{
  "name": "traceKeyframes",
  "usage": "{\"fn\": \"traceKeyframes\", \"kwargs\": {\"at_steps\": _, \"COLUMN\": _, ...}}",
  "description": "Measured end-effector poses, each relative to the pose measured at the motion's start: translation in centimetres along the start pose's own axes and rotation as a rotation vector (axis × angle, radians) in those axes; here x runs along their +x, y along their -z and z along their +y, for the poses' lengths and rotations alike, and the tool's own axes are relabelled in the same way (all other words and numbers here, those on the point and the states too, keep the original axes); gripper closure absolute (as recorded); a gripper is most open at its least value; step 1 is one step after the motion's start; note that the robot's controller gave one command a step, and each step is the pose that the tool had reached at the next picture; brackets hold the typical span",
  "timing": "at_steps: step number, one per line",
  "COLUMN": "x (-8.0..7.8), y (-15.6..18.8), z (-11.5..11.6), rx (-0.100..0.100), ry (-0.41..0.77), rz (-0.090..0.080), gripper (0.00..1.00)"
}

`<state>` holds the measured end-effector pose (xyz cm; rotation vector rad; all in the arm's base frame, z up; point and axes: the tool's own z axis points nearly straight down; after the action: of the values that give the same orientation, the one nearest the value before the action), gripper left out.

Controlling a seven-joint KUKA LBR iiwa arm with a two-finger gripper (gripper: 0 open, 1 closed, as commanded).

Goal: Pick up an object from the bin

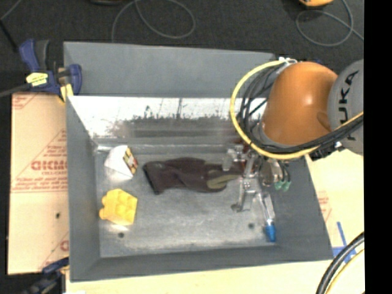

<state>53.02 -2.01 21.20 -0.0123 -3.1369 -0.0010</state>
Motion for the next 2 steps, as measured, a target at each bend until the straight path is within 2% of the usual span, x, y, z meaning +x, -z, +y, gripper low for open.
{"fn": "traceKeyframes", "kwargs": {"at_steps": 1, "x": -0.1, "y": 0.4, "z": 0.0, "rx": 0.000, "ry": 0.000, "rz": -0.008, "gripper": 0.00}}
{"fn": "traceKeyframes", "kwargs": {"at_steps": 2, "x": -1.4, "y": -3.0, "z": 0.4, "rx": -0.001, "ry": -0.011, "rz": -0.017, "gripper": 0.00}}
